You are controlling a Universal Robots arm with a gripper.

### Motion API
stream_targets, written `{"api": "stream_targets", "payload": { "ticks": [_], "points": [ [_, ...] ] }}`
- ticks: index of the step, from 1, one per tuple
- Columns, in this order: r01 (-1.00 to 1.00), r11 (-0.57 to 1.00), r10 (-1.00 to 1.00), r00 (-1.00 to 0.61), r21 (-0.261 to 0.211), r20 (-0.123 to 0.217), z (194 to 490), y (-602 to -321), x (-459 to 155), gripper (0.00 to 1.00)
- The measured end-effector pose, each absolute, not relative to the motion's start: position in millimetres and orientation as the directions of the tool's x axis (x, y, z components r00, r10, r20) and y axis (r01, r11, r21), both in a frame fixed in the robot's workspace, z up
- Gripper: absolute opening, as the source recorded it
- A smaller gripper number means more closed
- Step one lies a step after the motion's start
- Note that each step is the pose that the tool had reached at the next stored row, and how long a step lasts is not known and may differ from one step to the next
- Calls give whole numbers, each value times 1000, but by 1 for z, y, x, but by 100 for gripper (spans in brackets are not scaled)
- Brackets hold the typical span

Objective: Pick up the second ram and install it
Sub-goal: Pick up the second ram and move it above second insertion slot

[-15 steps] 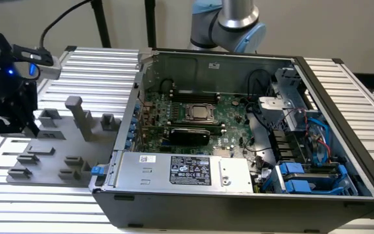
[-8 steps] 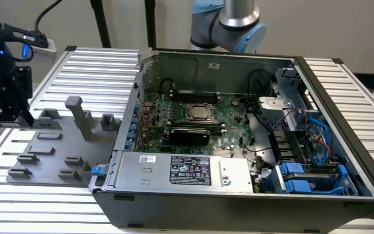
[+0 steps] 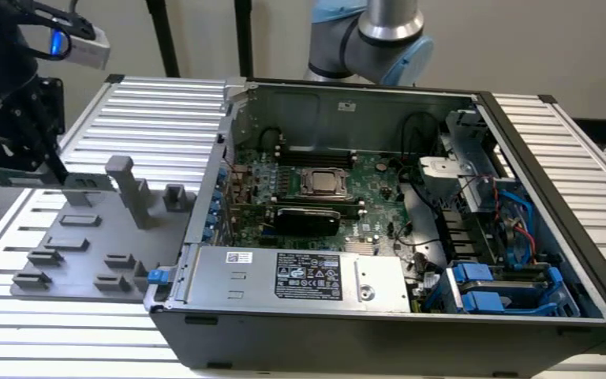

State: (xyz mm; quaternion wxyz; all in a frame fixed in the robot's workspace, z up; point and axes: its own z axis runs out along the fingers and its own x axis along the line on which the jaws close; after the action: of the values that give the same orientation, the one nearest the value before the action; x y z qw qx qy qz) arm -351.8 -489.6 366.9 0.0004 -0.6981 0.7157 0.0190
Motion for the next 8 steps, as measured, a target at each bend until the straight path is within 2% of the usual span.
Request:
{"api": "stream_targets", "payload": {
  "ticks": [8],
  "points": [
    [-999, 25, -999, -25, 27, -29, 399, -489, -315, 0]
  ]
}}
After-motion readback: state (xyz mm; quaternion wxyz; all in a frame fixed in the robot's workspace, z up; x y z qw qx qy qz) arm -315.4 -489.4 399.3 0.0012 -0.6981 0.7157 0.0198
